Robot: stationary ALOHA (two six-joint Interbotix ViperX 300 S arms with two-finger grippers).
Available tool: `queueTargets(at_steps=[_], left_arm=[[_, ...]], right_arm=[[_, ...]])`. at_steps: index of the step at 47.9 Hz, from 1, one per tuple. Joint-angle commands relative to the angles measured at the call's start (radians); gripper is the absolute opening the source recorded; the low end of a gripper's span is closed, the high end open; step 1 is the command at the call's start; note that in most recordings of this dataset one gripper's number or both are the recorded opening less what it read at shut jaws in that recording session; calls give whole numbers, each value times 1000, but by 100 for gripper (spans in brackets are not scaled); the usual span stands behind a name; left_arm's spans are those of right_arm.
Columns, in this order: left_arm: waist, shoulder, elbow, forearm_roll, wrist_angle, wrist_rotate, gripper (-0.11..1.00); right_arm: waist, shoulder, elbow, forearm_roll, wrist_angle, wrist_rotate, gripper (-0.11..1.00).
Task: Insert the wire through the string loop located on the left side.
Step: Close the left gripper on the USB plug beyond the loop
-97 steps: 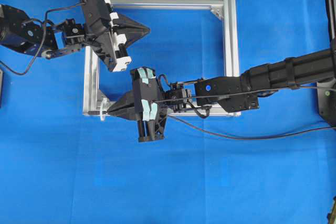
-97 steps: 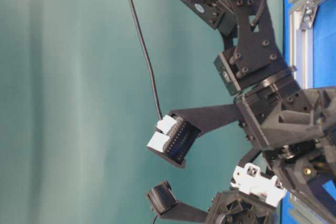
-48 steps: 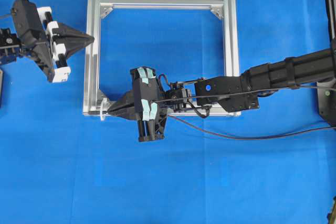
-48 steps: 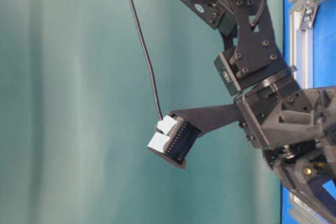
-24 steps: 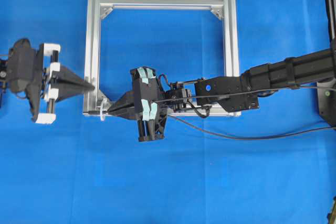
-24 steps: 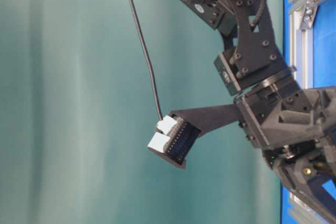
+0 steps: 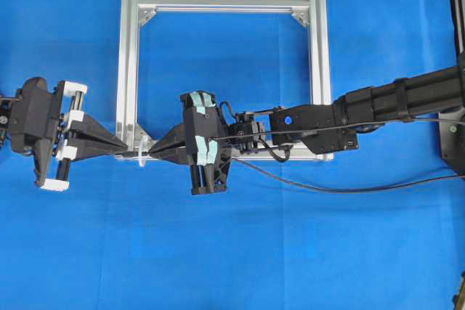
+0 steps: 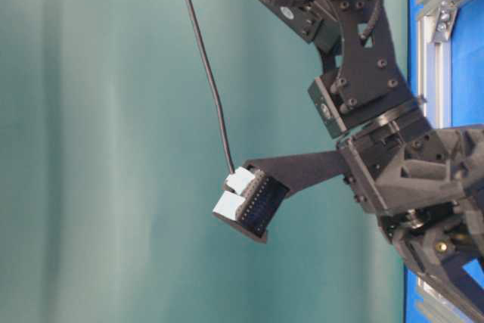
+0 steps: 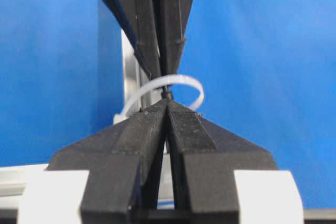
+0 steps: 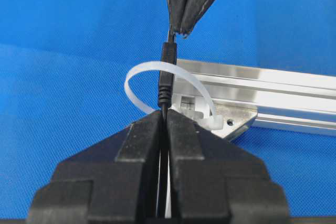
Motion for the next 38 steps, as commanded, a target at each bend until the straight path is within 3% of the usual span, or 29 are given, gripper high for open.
queueTargets(at_steps=[1,7,10,21,24,38], left_arm=[[-5,-5,-15,3,3,2,0],[-5,-11,-15,2,2,0,1],[-5,-17,-17,2,-2,0,11],[-5,-18,-25,2,0,0,77],[-5,-18,-26,2,0,0,89],[-5,6,-31,2,9,2,85]], right_arm=[[-3,-18,-21,-2,-3,0,0],[-2,-18,-20,-2,-3,0,0],[-3,-18,-21,-2,-3,0,0],[-2,-18,-21,-2,-2,0,0],[-2,-18,-20,-2,-2,0,0],[-3,-18,-20,-2,-3,0,0]])
